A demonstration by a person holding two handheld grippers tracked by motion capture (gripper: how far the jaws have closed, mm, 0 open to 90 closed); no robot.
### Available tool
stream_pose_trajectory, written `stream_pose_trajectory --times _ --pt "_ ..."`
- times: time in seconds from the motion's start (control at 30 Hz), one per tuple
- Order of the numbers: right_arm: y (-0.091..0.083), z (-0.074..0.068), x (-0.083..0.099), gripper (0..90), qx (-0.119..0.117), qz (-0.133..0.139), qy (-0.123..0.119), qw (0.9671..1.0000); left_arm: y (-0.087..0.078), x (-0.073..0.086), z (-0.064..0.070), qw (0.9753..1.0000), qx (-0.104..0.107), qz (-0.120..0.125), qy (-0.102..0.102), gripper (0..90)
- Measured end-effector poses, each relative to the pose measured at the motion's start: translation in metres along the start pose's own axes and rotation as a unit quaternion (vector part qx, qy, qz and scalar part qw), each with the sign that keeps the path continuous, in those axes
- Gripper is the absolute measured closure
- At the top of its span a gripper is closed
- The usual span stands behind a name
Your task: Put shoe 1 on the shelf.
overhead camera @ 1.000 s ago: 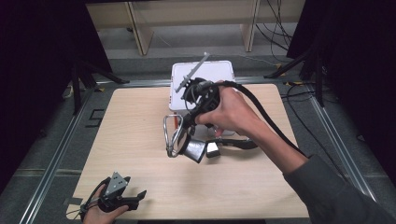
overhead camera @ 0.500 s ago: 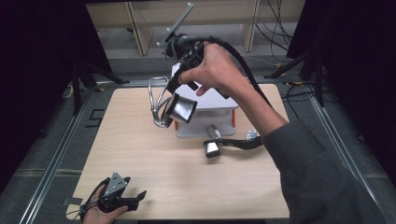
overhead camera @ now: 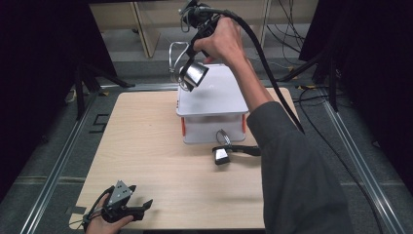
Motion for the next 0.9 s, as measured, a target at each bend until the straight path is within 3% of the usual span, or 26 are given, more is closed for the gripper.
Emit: stream_pose_trajectory --times 0.23,0.3,0.37,0.4,0.5,0.53,0.6,0.73,0.77,0.9 --pt "0.015 0.036 -0.013 88.1 0.031 0.013 0.019 0.9992 -0.001 0.0 0.003 1.0 0.007 0.002 0.0 20.0" --pt "0.018 0.046 -0.015 88.1 0.037 0.021 0.035 0.9985 -0.002 0.0 0.003 0.9999 0.008 0.005 -0.005 19.9" --pt "0.022 0.054 -0.016 88.0 0.043 0.027 0.027 0.9984 -0.003 -0.001 0.002 0.9999 0.009 0.007 -0.008 19.9" --pt "0.024 0.055 -0.016 88.0 0.039 0.03 0.04 0.998 -0.003 -0.001 0.002 0.9999 0.009 0.007 -0.008 19.9" --pt "0.029 0.068 -0.016 88.1 0.053 0.036 0.039 0.9972 -0.004 -0.001 0.004 0.9998 0.011 0.011 -0.012 19.9" --pt "0.031 0.071 -0.016 88.1 0.055 0.037 0.042 0.9969 -0.004 -0.002 0.005 0.9997 0.014 0.014 -0.017 19.9" --pt "0.036 0.075 -0.015 88.1 0.047 0.041 0.054 0.9966 -0.004 -0.001 0.002 0.9999 0.009 0.009 -0.008 19.9" --pt "0.044 0.087 -0.014 88.1 0.061 0.04 0.056 0.9958 -0.005 -0.001 0.003 0.9999 0.009 0.009 -0.007 19.9" --pt "0.046 0.089 -0.015 88.1 0.062 0.042 0.053 0.9958 -0.004 -0.001 0.004 0.9997 0.013 0.012 -0.016 19.9" --pt "0.056 0.09 -0.018 88.1 0.065 0.042 0.051 0.9957 -0.005 -0.002 0.006 0.9996 0.015 0.016 -0.017 19.9"
Point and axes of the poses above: each handheld gripper's, and its own axes: y roughly forward along the jaws, x roughly out of its underside, z roughly to its right, the point moved 5 cm from there along y, roughly forward along the jaws, and after that the axes turned 12 degrees about -x, right-handed, at the moved point
